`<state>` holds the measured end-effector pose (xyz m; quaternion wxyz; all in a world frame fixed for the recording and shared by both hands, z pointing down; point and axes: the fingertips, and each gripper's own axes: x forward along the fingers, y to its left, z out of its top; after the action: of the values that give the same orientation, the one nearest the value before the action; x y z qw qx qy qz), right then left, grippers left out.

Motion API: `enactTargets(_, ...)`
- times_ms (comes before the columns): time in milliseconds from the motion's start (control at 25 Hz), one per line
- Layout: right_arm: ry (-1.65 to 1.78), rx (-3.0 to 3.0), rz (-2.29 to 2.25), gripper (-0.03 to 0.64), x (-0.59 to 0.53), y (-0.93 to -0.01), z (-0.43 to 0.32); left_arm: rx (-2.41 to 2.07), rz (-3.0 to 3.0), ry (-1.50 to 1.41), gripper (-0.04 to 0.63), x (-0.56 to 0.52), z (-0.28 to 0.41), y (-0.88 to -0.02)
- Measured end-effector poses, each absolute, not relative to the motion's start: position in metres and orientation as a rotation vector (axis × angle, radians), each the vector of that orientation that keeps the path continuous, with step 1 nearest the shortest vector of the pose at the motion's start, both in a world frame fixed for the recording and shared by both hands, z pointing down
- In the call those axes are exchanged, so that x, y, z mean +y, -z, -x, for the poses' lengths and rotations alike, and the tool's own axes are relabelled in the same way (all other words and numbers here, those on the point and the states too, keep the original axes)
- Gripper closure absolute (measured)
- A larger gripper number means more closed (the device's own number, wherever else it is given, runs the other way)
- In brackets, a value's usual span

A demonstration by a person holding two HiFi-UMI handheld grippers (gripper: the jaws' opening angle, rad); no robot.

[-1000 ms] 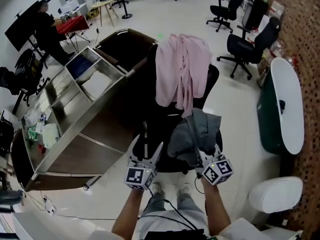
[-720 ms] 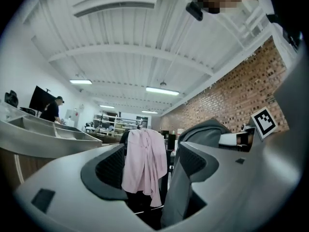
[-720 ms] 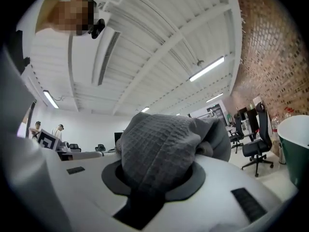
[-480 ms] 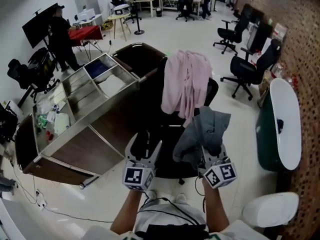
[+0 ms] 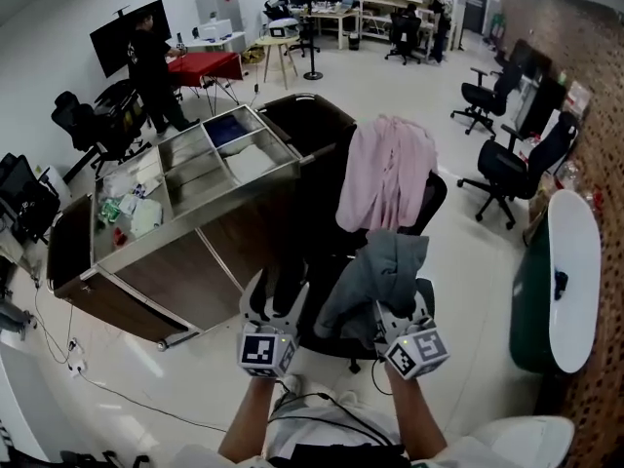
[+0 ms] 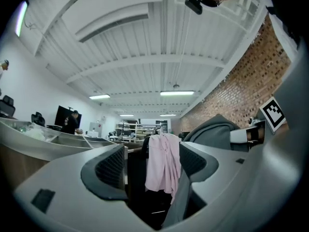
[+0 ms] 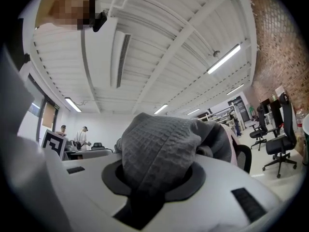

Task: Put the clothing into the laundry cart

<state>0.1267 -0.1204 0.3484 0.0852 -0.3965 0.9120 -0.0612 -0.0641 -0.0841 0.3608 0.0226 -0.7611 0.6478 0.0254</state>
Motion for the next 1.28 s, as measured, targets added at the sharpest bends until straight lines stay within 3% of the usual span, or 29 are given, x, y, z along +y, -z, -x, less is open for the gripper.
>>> enactTargets(680,0.329,2.956,0.423,0.485,-0.045,-0.35,0.023,2.485,1.841,-0.063,0.256,0.064,0.164,-0.36)
enactTargets(1280,0.324,3.047,-0.008,0.485,0.052,-0.346,0.224,2.65,1.571,-0.111,0.256,0.167,0.344,-0.346)
